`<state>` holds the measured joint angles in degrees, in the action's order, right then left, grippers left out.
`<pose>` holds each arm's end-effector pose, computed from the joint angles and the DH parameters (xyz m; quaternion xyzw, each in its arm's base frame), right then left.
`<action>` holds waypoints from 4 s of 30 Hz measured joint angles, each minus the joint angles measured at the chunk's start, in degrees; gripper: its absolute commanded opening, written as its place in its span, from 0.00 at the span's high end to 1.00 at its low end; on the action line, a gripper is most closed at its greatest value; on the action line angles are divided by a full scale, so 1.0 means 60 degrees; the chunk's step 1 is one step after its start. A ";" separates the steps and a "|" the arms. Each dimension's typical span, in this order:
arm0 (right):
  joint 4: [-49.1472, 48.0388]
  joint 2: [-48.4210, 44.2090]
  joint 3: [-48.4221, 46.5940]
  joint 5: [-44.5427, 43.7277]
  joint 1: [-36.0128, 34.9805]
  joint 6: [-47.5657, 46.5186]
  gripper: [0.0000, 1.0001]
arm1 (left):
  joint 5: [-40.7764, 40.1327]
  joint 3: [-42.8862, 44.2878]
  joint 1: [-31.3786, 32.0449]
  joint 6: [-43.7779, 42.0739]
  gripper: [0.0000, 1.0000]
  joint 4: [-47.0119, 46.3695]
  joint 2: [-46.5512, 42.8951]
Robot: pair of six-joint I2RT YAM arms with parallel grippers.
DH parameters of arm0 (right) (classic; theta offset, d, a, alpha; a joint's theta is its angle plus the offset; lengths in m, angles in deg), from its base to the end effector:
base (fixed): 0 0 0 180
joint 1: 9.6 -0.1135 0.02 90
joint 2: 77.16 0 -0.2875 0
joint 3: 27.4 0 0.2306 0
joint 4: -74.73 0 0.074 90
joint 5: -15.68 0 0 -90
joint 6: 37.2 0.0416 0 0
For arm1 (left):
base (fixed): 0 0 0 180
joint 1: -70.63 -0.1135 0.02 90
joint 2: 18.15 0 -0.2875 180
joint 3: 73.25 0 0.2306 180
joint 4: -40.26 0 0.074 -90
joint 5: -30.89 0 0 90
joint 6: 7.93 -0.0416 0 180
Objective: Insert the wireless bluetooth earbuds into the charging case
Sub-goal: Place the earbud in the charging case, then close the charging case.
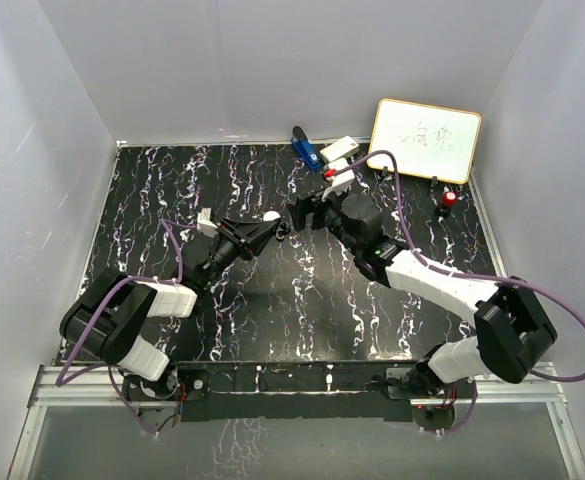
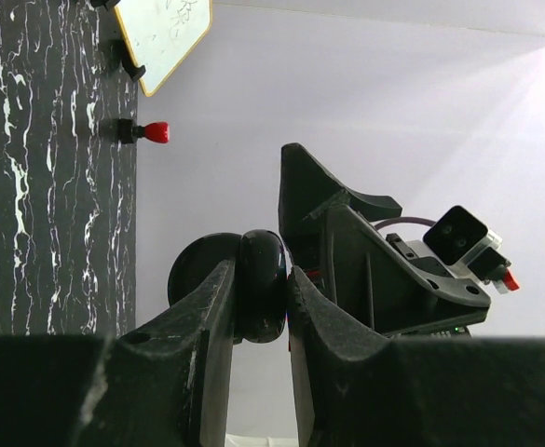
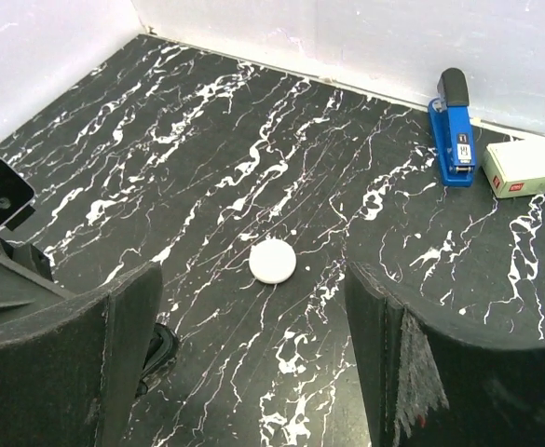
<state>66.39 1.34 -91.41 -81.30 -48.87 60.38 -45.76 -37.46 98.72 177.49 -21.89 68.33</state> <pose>0.2359 0.1863 0.3252 -0.1636 0.7255 0.2236 0.6300 0.2254 -0.1312 0.2448 -0.2736 0.5731 -0.7122 0.2991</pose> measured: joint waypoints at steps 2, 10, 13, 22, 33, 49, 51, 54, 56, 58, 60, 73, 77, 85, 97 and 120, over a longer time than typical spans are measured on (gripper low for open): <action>0.0193 0.0149 -0.0168 -0.0062 0.0000 -0.0004 0.23 | 0.0000 0.0000 0.0007 -0.0022 1.00 0.0055 0.0000; 0.1293 0.0284 -0.0255 -0.0590 0.0000 -0.0120 0.23 | -0.0018 0.0000 0.0022 -0.0044 1.00 0.0197 -0.0004; 0.1647 0.0280 -0.0259 -0.0674 0.0000 -0.0200 0.23 | -0.0040 0.0000 0.0026 -0.0040 1.00 0.0175 0.0004; 0.2157 -0.0047 -0.0255 -0.0404 -0.0004 -0.0226 0.25 | -0.0062 0.0055 0.0026 -0.0040 1.00 0.0171 0.0055; 0.2182 -0.0204 -0.0255 0.0015 -0.0146 -0.0226 0.26 | -0.0076 0.0127 0.0026 -0.0036 1.00 0.0160 0.0160; 0.2200 -0.0204 -0.0251 0.0025 -0.0280 -0.0248 0.26 | -0.0076 0.0178 0.0026 -0.0036 1.00 0.0160 0.0160; 0.2215 -0.0204 -0.0251 0.0004 -0.0295 -0.0255 0.26 | -0.0076 0.0178 0.0026 -0.0036 1.00 0.0160 0.0160; 0.2240 -0.0200 -0.0248 0.0000 -0.0317 -0.0255 0.26 | -0.0076 0.0178 0.0026 -0.0036 1.00 0.0164 0.0160; 0.2244 -0.0200 -0.0237 0.0000 -0.0328 -0.0255 0.26 | -0.0076 0.0178 0.0026 -0.0036 1.00 0.0168 0.0160; 0.2284 -0.0200 -0.0237 0.0004 -0.0335 -0.0259 0.26 | -0.0076 0.0178 0.0026 -0.0036 1.00 0.0168 0.0160; 0.2361 -0.0200 -0.0233 0.0004 -0.0350 -0.0259 0.26 | -0.0076 0.0178 0.0026 -0.0036 1.00 0.0168 0.0160; 0.2601 -0.0204 -0.0149 0.0007 -0.0525 -0.0280 0.27 | -0.0080 0.0178 0.0026 -0.0040 1.00 0.0168 0.0160; 0.2619 -0.0204 -0.0146 0.0007 -0.0586 -0.0284 0.26 | -0.0087 0.0178 0.0026 -0.0040 1.00 0.0168 0.0160; 0.2659 -0.0204 -0.0149 -0.0069 -0.0754 -0.0302 0.27 | -0.0146 0.0178 0.0026 -0.0040 1.00 0.0168 0.0160; 0.2754 -0.0211 -0.0146 -0.0732 -0.0878 -0.0313 0.24 | -0.0157 0.0171 0.0026 -0.0036 1.00 0.0142 0.0160; -0.3774 0.0069 0.4047 -0.1133 -0.1559 -0.1453 0.25 | -0.2911 0.0328 0.0579 0.1089 1.00 0.2499 -0.0452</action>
<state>43.74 1.76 -67.13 -88.10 -58.22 51.66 -63.23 -35.50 102.20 184.02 -6.90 65.62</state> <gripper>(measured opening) 0.754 0.235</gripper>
